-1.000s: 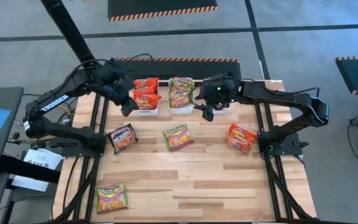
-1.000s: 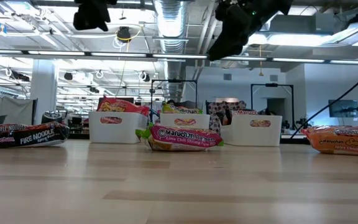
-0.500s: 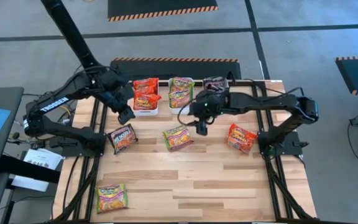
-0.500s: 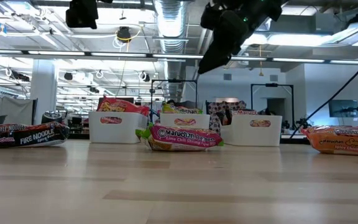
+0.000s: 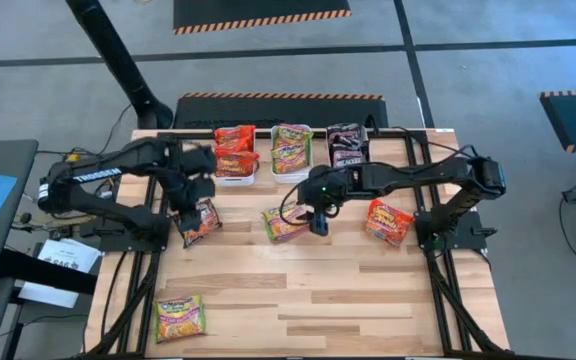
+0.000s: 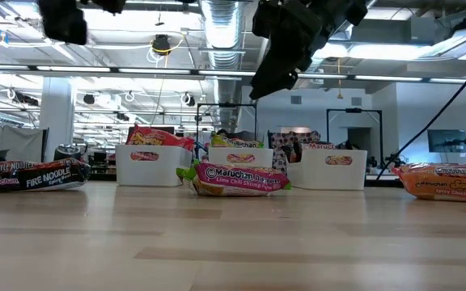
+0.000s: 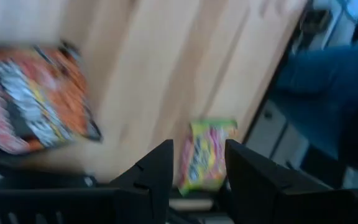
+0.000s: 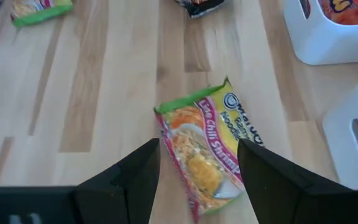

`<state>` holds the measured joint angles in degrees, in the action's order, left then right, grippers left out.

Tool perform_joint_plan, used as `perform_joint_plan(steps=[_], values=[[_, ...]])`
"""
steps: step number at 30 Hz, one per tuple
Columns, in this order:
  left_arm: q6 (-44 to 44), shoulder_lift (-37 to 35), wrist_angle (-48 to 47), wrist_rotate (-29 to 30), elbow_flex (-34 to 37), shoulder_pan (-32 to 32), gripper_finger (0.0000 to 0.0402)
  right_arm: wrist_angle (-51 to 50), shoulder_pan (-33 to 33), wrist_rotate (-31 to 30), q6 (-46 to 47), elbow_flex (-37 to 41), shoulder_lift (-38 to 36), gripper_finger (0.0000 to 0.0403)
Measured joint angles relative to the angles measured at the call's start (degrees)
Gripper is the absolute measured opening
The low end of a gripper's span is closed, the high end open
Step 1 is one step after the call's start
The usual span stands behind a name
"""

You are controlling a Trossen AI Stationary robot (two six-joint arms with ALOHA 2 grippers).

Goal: Sort Maruchan noodles
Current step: Put the bottom green noodle pack into the middle white bin

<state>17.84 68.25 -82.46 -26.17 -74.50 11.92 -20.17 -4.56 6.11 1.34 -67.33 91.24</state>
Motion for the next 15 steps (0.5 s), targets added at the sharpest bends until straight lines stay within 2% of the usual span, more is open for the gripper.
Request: perform_joint_plan(steps=[6,15], values=[[5.69,-0.10,-0.75,-1.00,4.84,-8.95,0.0150,0.21,1.98,-0.17,3.04,0.00,0.00,0.0240],[16.89,-0.07,8.76,-0.85,14.21,-24.92,0.0144,0.16,4.66,-0.17,3.37,0.00,0.00,0.0240]])
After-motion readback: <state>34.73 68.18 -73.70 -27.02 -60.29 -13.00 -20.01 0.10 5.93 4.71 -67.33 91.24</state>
